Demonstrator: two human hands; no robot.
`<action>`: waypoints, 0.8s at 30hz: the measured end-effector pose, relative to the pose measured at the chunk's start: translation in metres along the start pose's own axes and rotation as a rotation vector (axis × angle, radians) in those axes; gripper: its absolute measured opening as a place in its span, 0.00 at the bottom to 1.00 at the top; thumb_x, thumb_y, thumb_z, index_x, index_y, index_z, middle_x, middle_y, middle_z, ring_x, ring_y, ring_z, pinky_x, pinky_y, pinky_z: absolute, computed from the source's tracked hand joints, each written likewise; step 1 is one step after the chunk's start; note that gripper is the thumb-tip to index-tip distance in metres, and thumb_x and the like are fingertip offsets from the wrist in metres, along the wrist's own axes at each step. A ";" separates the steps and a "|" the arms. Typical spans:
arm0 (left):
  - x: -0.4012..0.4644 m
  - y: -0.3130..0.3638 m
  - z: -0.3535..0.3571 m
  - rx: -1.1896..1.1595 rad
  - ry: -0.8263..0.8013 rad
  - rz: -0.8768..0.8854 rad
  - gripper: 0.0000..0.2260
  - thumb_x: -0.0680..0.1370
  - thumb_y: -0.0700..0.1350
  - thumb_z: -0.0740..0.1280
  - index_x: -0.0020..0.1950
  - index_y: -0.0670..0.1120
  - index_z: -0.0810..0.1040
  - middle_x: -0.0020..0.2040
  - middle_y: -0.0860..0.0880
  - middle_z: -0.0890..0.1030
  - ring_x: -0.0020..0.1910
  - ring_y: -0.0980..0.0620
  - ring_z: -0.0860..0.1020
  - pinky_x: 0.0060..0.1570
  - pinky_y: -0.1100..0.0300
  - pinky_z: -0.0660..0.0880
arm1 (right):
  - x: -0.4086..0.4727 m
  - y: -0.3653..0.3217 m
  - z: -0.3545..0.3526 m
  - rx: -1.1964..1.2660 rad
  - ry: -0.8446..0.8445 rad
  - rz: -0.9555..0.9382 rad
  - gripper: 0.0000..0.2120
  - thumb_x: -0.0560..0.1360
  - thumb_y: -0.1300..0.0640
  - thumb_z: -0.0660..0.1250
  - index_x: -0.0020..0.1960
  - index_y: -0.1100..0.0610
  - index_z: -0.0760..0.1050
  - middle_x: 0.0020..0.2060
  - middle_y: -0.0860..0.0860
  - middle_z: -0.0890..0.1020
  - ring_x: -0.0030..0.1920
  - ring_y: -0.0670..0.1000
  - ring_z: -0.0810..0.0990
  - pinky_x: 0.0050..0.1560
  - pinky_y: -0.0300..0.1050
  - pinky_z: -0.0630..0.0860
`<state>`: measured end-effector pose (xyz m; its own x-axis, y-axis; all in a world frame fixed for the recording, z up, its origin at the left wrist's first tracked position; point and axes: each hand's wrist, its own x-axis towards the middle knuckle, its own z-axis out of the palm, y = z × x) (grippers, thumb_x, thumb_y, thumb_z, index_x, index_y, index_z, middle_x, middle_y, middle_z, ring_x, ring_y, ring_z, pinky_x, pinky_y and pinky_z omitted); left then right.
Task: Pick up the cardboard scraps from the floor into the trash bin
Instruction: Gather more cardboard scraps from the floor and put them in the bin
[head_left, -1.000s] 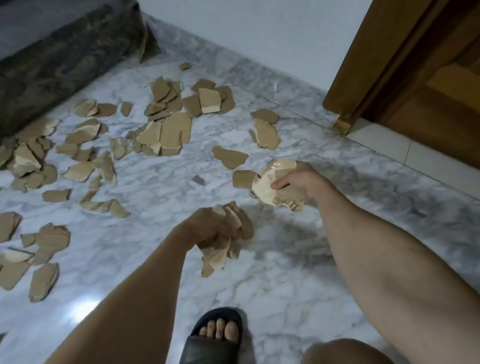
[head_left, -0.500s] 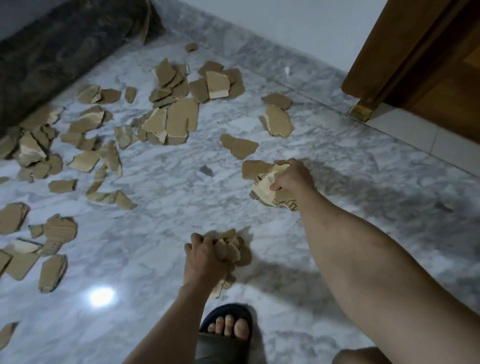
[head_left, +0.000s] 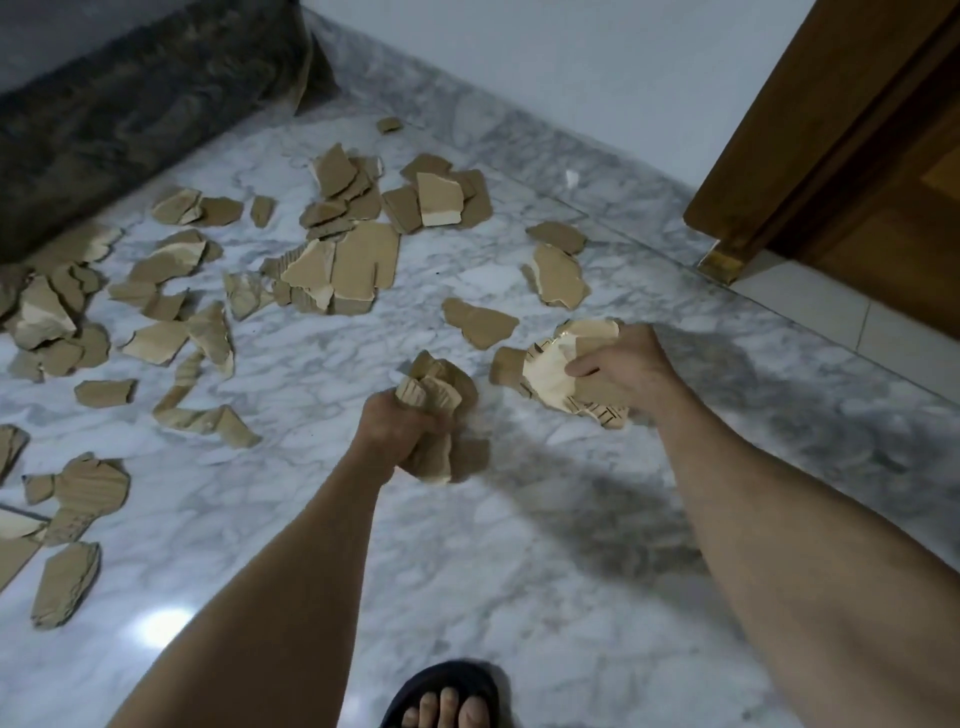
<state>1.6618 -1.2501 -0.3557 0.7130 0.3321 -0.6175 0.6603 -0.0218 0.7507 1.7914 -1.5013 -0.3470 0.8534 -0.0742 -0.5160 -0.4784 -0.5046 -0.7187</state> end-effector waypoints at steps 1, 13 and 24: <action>0.006 0.013 0.001 -0.007 -0.017 -0.005 0.13 0.65 0.31 0.78 0.45 0.41 0.82 0.44 0.45 0.83 0.41 0.46 0.81 0.37 0.57 0.79 | -0.001 -0.007 -0.007 -0.020 -0.039 -0.007 0.21 0.58 0.66 0.83 0.49 0.62 0.82 0.44 0.54 0.86 0.46 0.54 0.84 0.50 0.47 0.80; 0.105 0.097 0.038 0.738 -0.185 0.303 0.17 0.66 0.37 0.78 0.53 0.39 0.82 0.52 0.42 0.84 0.53 0.42 0.81 0.52 0.51 0.79 | 0.008 -0.020 0.032 -0.516 -0.451 -0.002 0.22 0.61 0.56 0.83 0.52 0.54 0.81 0.49 0.53 0.84 0.51 0.56 0.82 0.53 0.49 0.78; 0.127 0.087 0.072 1.178 -0.230 0.576 0.22 0.68 0.50 0.76 0.59 0.45 0.76 0.59 0.45 0.75 0.59 0.42 0.74 0.57 0.55 0.72 | 0.019 -0.007 0.062 -0.698 -0.234 -0.067 0.42 0.59 0.59 0.82 0.62 0.54 0.58 0.63 0.55 0.60 0.66 0.58 0.61 0.58 0.57 0.75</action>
<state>1.8268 -1.2776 -0.3855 0.9040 -0.1634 -0.3951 -0.0222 -0.9408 0.3383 1.7987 -1.4457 -0.3805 0.7726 0.1221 -0.6230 -0.1169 -0.9372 -0.3286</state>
